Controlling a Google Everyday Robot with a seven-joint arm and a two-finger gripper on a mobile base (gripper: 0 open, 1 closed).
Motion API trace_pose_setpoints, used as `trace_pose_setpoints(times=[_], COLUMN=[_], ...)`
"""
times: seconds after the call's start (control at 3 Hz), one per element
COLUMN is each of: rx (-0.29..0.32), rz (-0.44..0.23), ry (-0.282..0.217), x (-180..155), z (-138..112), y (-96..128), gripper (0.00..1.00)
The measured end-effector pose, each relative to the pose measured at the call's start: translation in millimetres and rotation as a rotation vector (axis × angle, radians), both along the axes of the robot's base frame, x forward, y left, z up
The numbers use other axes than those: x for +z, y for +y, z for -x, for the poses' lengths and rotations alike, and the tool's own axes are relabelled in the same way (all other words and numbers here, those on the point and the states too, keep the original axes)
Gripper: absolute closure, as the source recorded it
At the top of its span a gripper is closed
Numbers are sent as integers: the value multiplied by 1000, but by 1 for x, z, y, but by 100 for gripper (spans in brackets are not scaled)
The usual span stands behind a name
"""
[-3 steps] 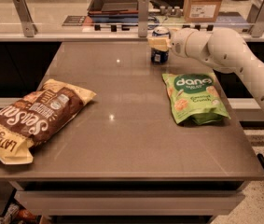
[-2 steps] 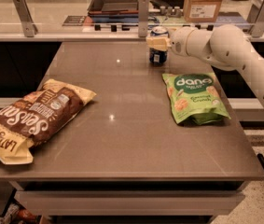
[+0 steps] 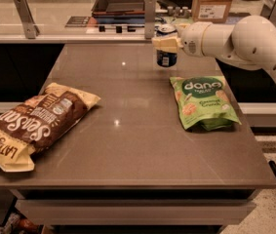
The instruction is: Move pepsi can near brown chip bag
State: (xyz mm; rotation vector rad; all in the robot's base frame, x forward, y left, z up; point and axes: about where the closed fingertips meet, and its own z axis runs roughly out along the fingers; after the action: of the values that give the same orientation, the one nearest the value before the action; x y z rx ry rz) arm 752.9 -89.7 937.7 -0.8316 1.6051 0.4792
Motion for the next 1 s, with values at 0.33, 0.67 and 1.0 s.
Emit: trace_pose_setpoints(times=[0.33, 0.67, 1.0], rx=[41, 94, 127], rz=[10, -9, -28], ry=[-20, -14, -4], x=[12, 11, 7], z=[33, 68, 100], y=[19, 50, 84], gripper=[100, 100, 100])
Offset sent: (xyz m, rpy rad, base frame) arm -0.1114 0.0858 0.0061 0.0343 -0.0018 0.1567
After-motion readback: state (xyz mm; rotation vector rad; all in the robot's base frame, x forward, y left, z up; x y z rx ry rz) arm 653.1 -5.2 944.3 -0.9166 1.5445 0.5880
